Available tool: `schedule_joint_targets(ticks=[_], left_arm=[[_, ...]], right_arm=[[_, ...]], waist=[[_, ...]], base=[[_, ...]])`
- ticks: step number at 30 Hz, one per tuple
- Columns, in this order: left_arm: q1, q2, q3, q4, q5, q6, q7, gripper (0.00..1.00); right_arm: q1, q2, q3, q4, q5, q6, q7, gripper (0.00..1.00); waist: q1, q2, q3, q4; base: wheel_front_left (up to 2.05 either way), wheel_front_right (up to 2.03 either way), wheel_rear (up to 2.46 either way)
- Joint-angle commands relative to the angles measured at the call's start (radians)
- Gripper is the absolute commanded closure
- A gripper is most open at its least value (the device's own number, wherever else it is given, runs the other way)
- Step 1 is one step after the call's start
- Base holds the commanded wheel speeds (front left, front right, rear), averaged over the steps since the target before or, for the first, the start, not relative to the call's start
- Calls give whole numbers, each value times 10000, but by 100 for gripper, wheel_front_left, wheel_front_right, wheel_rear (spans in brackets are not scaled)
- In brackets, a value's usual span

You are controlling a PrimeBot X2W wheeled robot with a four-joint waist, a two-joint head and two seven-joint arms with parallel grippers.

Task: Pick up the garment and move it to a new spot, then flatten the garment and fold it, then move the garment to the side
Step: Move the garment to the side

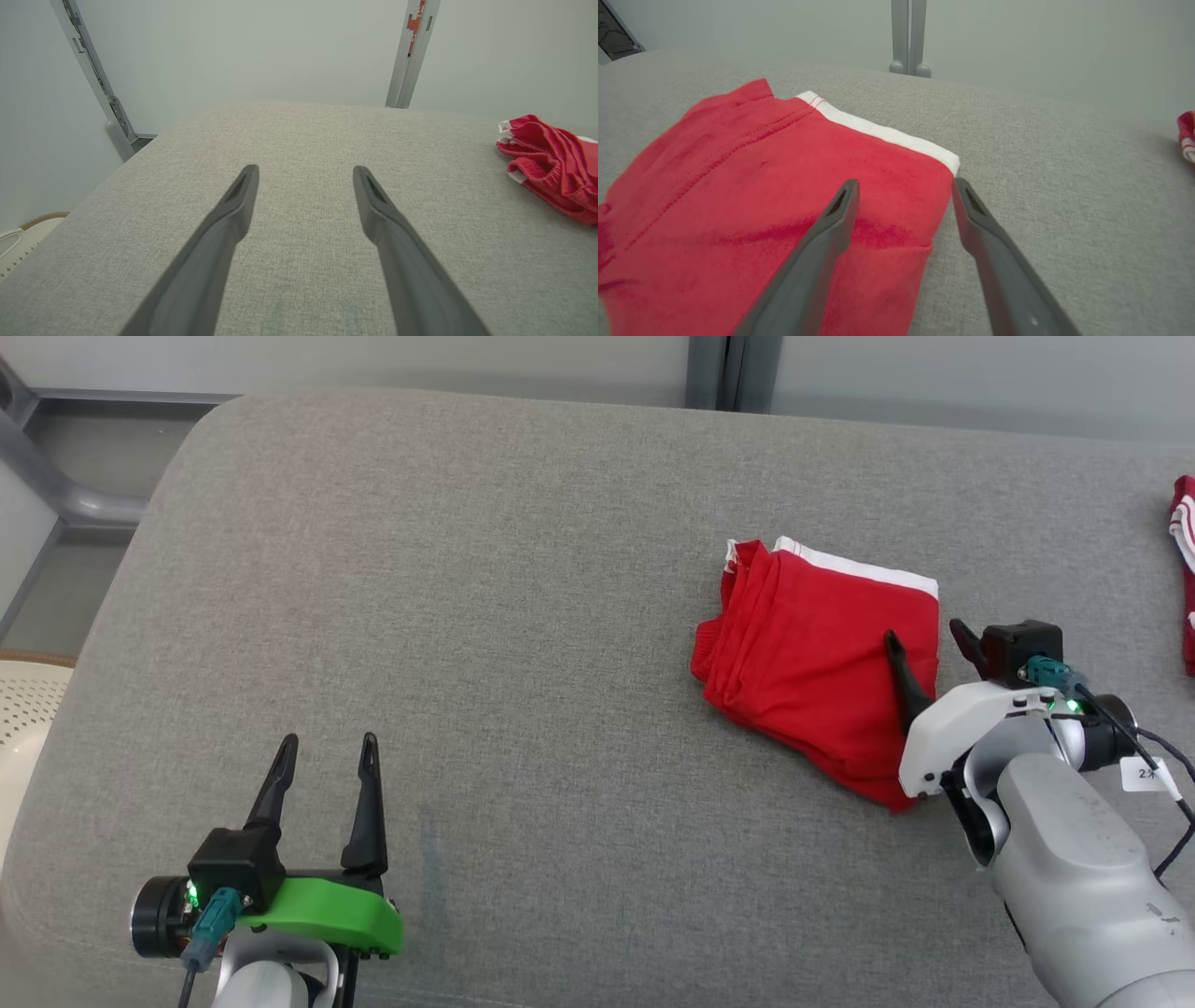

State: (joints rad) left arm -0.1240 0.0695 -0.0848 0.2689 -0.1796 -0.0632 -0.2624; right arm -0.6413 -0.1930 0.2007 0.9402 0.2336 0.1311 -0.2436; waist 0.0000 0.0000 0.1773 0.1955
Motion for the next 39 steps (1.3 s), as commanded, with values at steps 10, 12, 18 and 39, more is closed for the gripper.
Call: schedule_joint_targets(ticks=[10, 12, 18, 39], left_arm=[[-343, -93, -34, 87, 64, -74, -28, 0], [-407, -111, -56, 84, 70, -77, -28, 0], [-451, -132, -20, 62, 65, -55, -28, 0], [-1356, -76, 38, -532, 484, -92, -28, 0]], right_arm=[[-155, 577, -131, 1873, 489, -8, 24, 0], [-223, 772, -110, 2053, 782, -8, 58, 43], [-591, 517, 254, 2181, 1120, -16, 12, 100], [-3293, -3110, 4127, -207, 2149, -14, 1013, 100]], waist=[[0, 0, 280, -8], [0, 0, 331, 3], [0, 0, 475, -54], [0, 0, 2594, -2210]], base=[[0, 0, 0], [0, 0, 0], [0, 0, 0], [0, 0, 0]])
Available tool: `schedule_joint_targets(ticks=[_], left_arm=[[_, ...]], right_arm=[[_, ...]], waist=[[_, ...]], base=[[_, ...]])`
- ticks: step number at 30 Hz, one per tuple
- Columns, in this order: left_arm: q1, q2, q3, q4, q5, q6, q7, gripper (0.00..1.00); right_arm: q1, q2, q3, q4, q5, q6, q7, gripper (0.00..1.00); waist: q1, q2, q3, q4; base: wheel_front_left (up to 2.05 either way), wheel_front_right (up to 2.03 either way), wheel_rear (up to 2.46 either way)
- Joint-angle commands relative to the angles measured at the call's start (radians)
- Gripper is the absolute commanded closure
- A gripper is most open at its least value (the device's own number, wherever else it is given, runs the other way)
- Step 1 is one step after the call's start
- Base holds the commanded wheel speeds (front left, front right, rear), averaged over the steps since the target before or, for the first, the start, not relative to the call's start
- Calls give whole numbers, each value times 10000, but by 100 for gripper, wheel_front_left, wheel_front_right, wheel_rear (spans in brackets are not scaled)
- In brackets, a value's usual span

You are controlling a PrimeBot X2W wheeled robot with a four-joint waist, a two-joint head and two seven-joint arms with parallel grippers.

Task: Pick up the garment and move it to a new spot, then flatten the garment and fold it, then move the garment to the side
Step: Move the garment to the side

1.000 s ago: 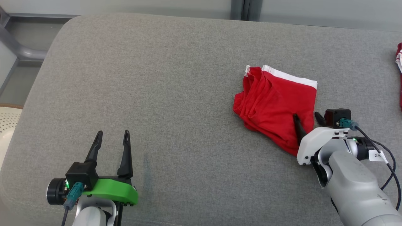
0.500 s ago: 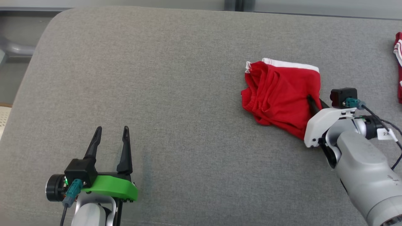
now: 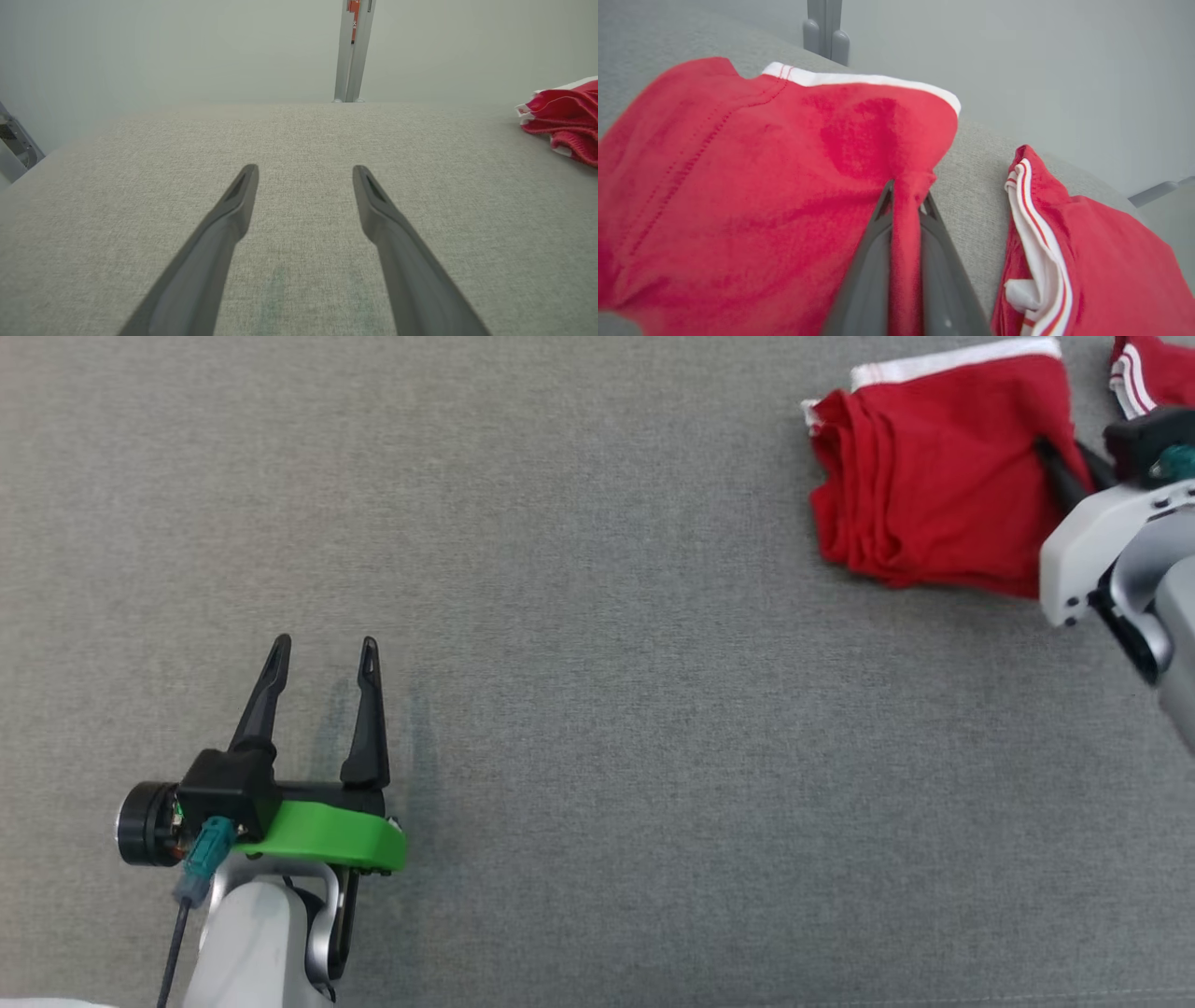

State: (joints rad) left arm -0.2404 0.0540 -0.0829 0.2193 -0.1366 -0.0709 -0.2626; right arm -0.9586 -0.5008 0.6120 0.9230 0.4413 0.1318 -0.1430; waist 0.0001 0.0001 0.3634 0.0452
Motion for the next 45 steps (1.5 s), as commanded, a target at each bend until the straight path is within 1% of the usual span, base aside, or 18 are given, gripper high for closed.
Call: schedule_joint_targets(ticks=[1, 5, 9, 12, 16, 22, 28, 29, 30, 31, 32, 36, 40, 45], left_arm=[[-254, 112, 19, -86, 96, -22, -26, 0], [-459, 307, 27, -221, 259, -42, -26, 0], [-669, 503, -38, -398, 418, -65, -26, 0], [-737, 641, -74, -578, 506, -73, -16, 0], [-781, 786, -174, -1074, 568, -46, 154, 0], [-591, 905, -275, -1994, 616, 13, 523, 0], [-415, 1005, -329, -2557, 597, 44, 758, 0], [-404, 1010, -333, -2597, 594, 56, 761, 0], [-403, 1015, -340, -2638, 591, 78, 778, 0], [-405, 1021, -342, -2661, 590, 96, 795, 0], [-412, 1021, -338, -2683, 583, 115, 794, 0], [-411, 997, -328, -2683, 503, 182, 697, 0], [-349, 988, -289, -2524, 411, 210, 592, 0], [-260, 896, -267, -2167, 302, 293, 413, 0]], right_arm=[[-336, -293, 152, -202, 218, -22, 86, 100], [-1074, -1107, 596, -710, 597, -22, 332, 100], [-1648, -1839, 880, -923, 941, -22, 516, 100], [-1968, -2239, 1024, -933, 1239, -22, 603, 100], [-2268, -2793, 1205, -707, 1560, -22, 667, 100], [-2895, -3165, 1398, -149, 1736, -22, 555, 100], [-3492, -3039, 1845, 482, 1572, -22, 468, 100], [-3606, -3052, 1917, 609, 1472, -22, 447, 98], [-3771, -3084, 1992, 789, 1314, -23, 367, 60], [-3903, -3097, 1994, 961, 1227, -23, 273, 32], [-4026, -3061, 1981, 1165, 1138, -22, 141, 0], [-4395, -2849, 1955, 1849, 742, -22, -333, 0], [-4580, -2633, 1837, 2313, 592, -22, -732, 0], [-4394, -2301, 1705, 2257, 521, -22, -1141, 0]], waist=[[-1, -1, 902, -852], [-1, -1, 1509, -1426], [-1, -1, 1925, -1839], [-1, -1, 2135, -2059], [-1, -1, 2344, -2189], [-1, -1, 2651, -2180], [-1, -1, 2879, -2071], [-1, -1, 2912, -2049], [-1, -1, 2945, -2022], [-1, -1, 2970, -1996], [-1, -1, 2986, -1964], [-1, -1, 2949, -1877], [-1, -1, 2760, -1854], [-1, -1, 2233, -1794]], base=[[0, 0, 0], [0, 0, 0], [0, 0, 0], [0, 0, 0], [0, 0, 0], [0, 0, 0], [0, 0, 0], [0, 0, 0], [0, 0, 0], [0, 0, 0], [0, 0, 0], [0, 0, 0], [0, 0, 0], [0, 0, 0]])
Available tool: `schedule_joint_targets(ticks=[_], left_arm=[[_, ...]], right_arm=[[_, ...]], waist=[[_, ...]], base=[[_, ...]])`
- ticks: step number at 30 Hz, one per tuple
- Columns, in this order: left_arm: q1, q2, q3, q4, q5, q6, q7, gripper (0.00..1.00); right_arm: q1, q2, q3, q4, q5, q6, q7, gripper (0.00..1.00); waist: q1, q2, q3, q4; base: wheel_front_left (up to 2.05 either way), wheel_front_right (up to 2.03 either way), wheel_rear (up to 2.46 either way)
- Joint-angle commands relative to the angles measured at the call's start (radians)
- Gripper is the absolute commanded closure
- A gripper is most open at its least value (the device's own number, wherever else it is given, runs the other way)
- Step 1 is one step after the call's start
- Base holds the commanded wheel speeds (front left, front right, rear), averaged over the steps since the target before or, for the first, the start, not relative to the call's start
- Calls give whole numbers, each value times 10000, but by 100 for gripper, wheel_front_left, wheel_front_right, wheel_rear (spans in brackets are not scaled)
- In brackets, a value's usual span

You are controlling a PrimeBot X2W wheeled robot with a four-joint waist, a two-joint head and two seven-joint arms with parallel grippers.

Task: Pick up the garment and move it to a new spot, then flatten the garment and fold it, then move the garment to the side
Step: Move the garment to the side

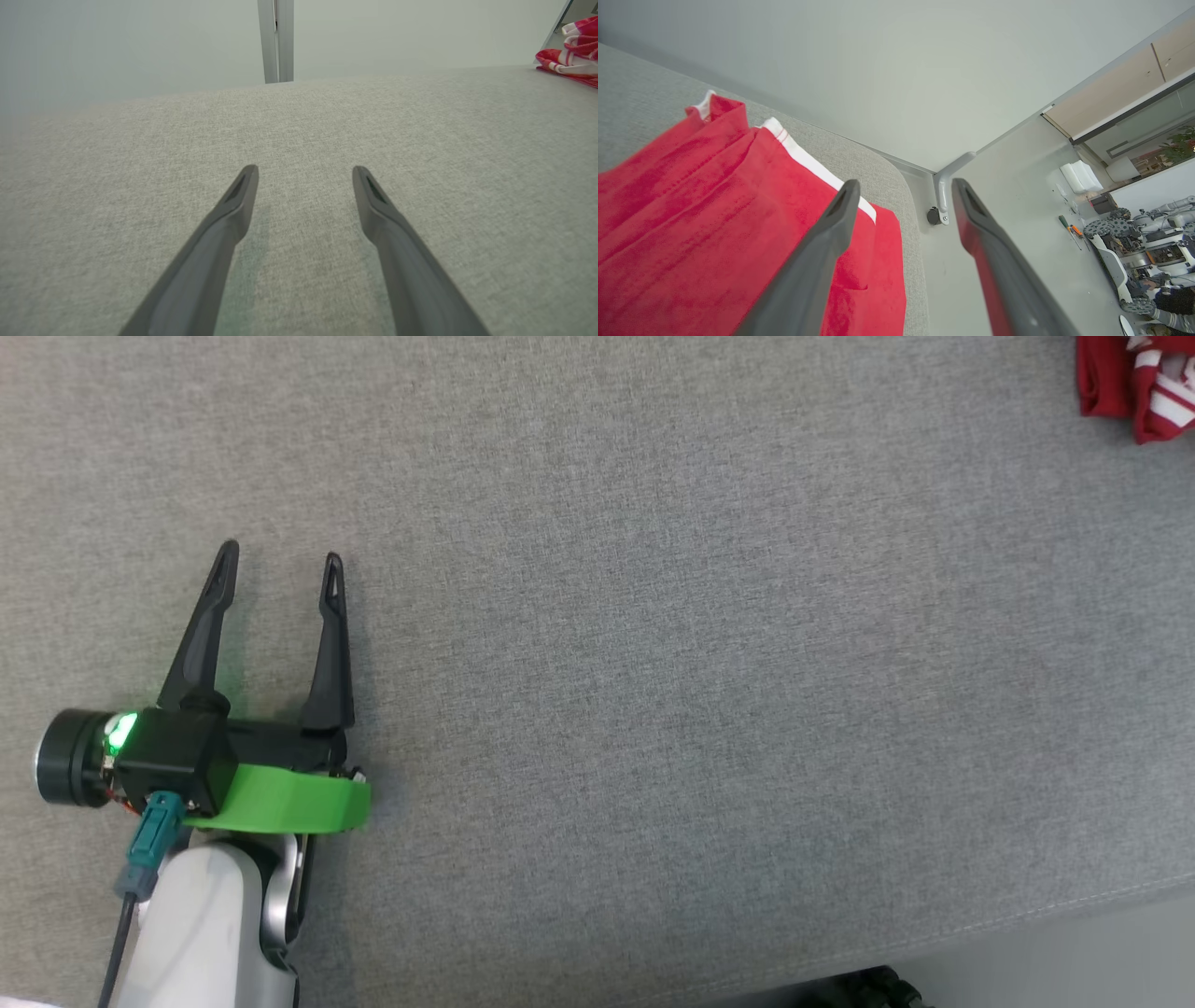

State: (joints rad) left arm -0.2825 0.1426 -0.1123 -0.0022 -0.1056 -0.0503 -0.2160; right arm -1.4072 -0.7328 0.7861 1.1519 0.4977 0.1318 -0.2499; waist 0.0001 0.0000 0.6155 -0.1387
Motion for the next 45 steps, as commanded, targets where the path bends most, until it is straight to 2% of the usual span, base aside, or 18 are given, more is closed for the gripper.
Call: schedule_joint_targets(ticks=[1, 4, 11, 23, 34, 45], left_arm=[[177, -8, 41, 151, -56, 89, -95, 0], [313, -64, 111, 415, -184, 146, -214, 0], [837, -152, 443, 973, -545, 315, -406, 0], [1878, -239, 857, 1579, -867, 333, -493, 0], [2565, -396, 1200, 1708, -919, 301, -489, 0], [2855, -570, 1303, 1954, -885, 172, -490, 0]], right_arm=[[182, 107, -98, -129, -49, -22, -102, 0], [484, 389, -339, -657, -62, -22, -164, 0], [2142, 1027, -1648, -2861, -551, -22, -149, 0], [6216, 2718, -3883, -5875, -1455, -22, -149, 0], [9404, 4079, -5335, -7716, -1789, -21, -151, 0], [11999, 4967, -6353, -9269, -2295, -21, -152, 0]], waist=[[-1, 0, -448, 65], [-1, 0, -912, 120], [-1, 0, -2073, 320], [-1, 0, -3967, 797], [-1, 0, -4812, 959], [-1, 0, -5446, 1058]], base=[[0, 0, 0], [0, 0, 0], [0, 0, 0], [0, 0, 0], [0, 0, 0], [0, 0, 0]])
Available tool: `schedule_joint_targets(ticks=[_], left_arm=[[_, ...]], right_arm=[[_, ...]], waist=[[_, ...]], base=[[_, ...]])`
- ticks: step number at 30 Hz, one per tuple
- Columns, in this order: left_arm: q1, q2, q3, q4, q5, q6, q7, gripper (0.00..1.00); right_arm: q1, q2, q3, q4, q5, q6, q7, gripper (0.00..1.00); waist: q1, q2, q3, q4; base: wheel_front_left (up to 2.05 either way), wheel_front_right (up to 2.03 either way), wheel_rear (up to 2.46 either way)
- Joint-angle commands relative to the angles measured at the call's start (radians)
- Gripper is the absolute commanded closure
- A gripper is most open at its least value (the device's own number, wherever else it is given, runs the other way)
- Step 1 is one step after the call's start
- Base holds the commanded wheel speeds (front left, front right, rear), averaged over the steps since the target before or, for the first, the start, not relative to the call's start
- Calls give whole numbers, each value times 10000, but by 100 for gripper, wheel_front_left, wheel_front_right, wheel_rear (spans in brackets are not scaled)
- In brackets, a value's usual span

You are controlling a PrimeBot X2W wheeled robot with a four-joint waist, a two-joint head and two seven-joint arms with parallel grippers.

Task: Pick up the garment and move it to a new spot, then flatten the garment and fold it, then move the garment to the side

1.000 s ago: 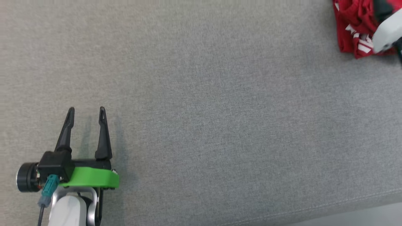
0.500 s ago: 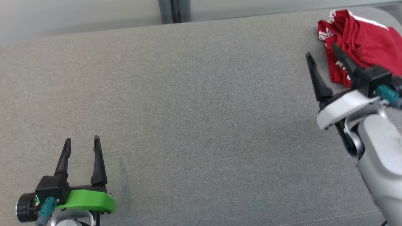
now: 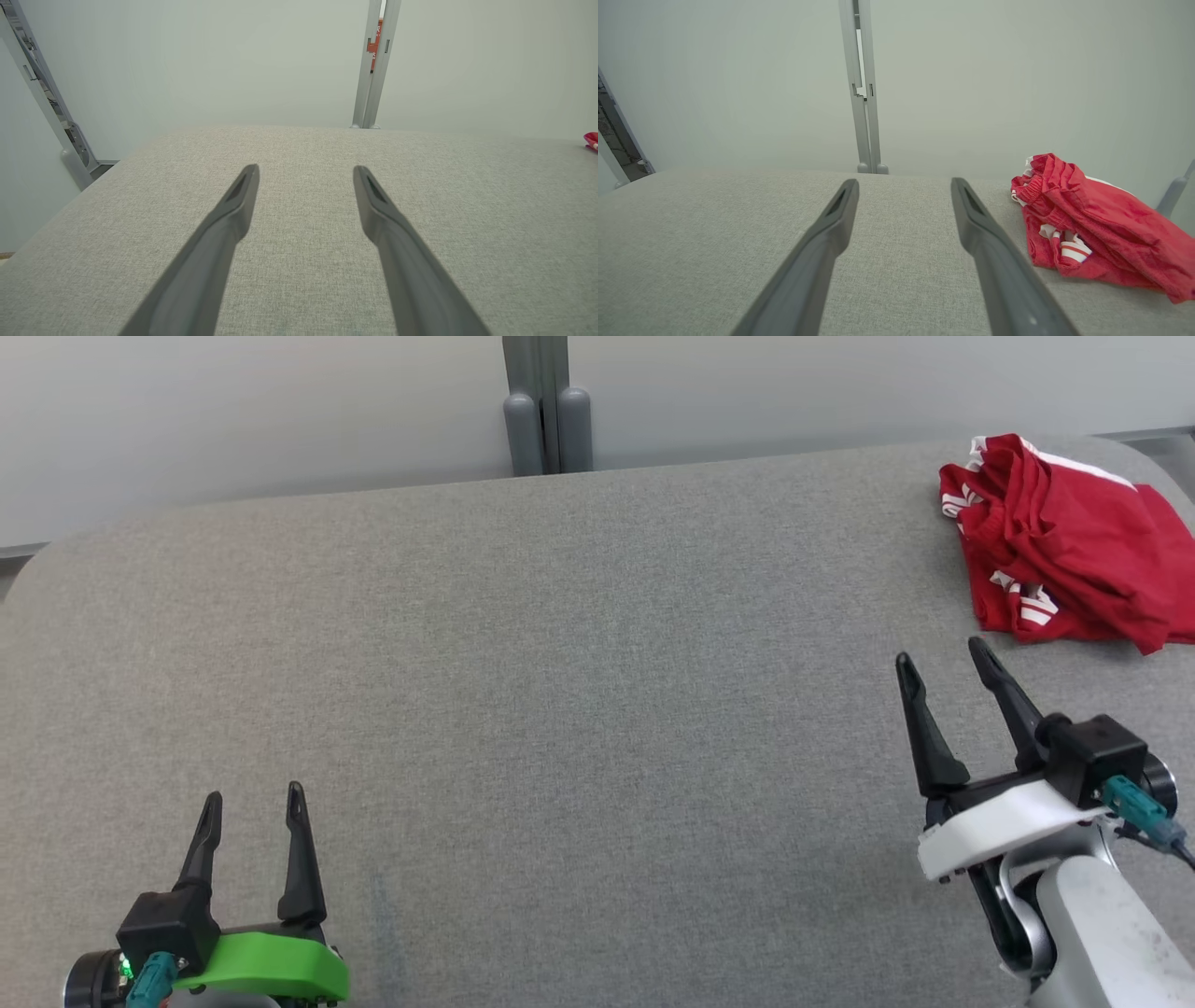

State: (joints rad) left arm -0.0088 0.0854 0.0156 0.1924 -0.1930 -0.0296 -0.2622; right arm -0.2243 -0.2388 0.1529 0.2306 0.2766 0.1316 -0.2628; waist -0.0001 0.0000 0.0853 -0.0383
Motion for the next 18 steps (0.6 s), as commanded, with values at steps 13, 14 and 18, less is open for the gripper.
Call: schedule_joint_targets(ticks=[13, 14, 18], left_arm=[[329, -93, 6, 248, 164, -311, -29, 0], [333, -87, 21, 252, 175, -340, -29, 0], [314, -61, 72, 290, 198, -400, -29, 0]], right_arm=[[2059, 906, -902, -782, -437, -19, -23, 0], [2131, 961, -942, -818, -481, -19, -23, 0], [2277, 1119, -1049, -862, -636, -19, -22, 0]], waist=[[1, 0, -877, 368], [1, 0, -897, 381], [1, 0, -929, 407]], base=[[0, 0, 0], [0, 0, 0], [0, 0, 0]])
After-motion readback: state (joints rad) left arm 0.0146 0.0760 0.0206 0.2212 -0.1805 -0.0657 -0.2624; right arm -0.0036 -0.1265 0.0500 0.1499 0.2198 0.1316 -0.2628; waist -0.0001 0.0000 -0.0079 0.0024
